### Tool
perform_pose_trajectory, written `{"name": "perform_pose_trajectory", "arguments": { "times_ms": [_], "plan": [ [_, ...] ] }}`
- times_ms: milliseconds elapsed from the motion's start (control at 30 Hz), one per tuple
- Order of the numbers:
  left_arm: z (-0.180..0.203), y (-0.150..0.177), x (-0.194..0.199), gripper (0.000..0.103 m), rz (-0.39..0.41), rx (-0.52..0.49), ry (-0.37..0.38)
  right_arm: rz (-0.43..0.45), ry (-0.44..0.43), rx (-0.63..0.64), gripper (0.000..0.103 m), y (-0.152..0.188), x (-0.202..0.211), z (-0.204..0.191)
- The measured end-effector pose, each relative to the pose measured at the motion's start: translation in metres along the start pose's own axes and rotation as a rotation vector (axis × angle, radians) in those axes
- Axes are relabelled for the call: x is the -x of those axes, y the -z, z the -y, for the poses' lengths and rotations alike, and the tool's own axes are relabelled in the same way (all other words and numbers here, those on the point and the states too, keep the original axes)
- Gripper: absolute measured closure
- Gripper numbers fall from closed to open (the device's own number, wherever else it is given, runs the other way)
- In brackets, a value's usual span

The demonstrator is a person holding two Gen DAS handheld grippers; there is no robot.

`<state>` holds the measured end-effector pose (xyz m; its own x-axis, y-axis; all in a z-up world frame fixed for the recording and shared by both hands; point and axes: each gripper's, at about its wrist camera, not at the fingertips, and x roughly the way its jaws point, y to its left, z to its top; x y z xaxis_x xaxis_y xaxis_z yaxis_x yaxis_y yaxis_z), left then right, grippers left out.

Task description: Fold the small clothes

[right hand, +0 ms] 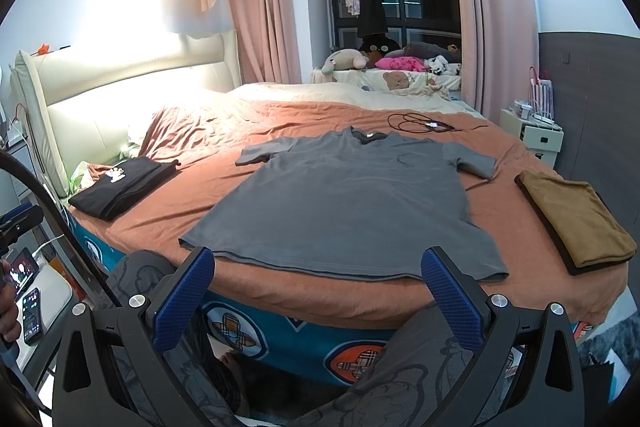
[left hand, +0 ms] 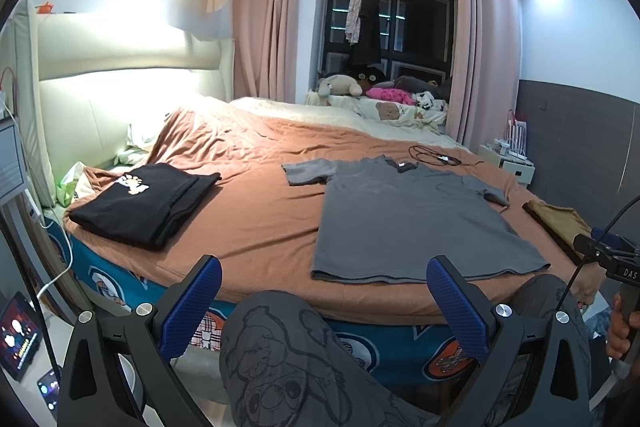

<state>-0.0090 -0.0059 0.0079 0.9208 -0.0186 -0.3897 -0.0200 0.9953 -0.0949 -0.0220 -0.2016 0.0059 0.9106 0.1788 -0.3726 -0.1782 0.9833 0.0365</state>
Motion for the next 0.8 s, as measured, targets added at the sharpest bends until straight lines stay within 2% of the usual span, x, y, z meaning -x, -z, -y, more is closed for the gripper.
{"name": "perform_pose_trajectory", "arguments": {
  "times_ms": [800],
  "plan": [
    [0.0025, -0.0027, 0.0081, 0.000, 0.012, -0.009, 0.014, 0.015, 0.001, -0.002, 0.000, -0.0006, 0.0057, 0.0001]
  ]
}}
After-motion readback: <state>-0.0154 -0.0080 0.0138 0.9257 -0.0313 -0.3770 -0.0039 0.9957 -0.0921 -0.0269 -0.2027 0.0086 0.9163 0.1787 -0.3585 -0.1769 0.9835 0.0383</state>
